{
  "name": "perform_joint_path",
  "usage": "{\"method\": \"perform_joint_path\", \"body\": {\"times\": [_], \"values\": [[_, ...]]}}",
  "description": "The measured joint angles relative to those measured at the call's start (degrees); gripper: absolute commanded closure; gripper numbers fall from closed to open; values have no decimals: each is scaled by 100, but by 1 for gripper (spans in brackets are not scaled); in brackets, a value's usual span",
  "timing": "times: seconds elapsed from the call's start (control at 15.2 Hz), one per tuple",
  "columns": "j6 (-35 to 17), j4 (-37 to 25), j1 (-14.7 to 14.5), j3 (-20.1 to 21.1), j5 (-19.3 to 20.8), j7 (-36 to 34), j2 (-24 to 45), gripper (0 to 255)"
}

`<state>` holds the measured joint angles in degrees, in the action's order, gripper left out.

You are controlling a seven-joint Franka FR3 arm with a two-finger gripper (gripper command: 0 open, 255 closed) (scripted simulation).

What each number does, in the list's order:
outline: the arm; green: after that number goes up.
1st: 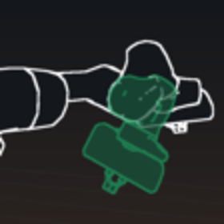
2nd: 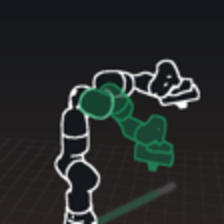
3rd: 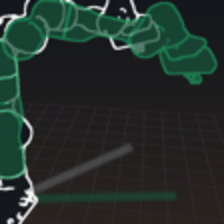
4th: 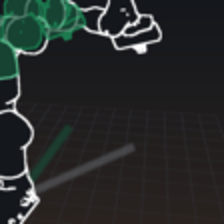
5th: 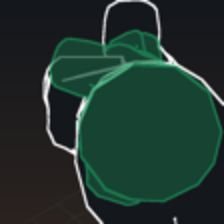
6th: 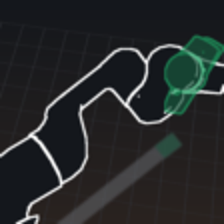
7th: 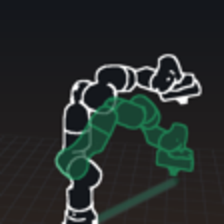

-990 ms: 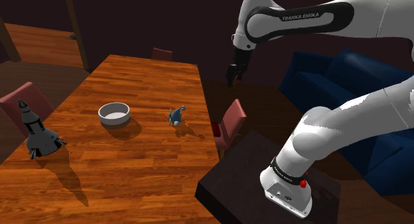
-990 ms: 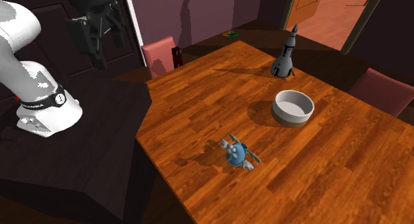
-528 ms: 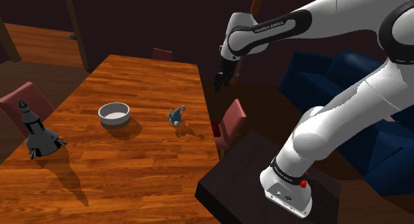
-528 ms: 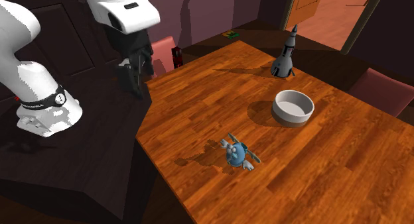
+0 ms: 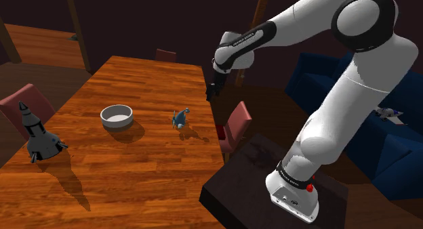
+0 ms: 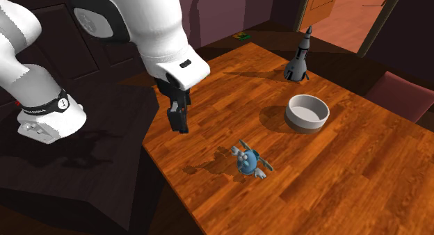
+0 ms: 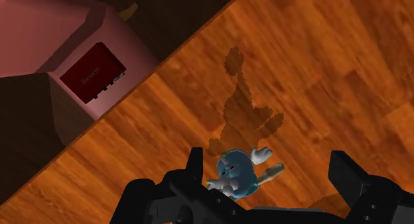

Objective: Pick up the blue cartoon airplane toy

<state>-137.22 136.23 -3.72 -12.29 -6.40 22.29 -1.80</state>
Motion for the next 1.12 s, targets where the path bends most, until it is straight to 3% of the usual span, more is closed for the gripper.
{"method": "perform_joint_path", "body": {"times": [0.26, 0.66, 1.12], "values": [[-432, -489, 15, 42, -698, 677, 913, 0], [-755, -1460, 283, 373, -1623, 1580, 2209, 0], [-853, -2912, 636, 846, -2193, 2184, 3707, 0]]}}
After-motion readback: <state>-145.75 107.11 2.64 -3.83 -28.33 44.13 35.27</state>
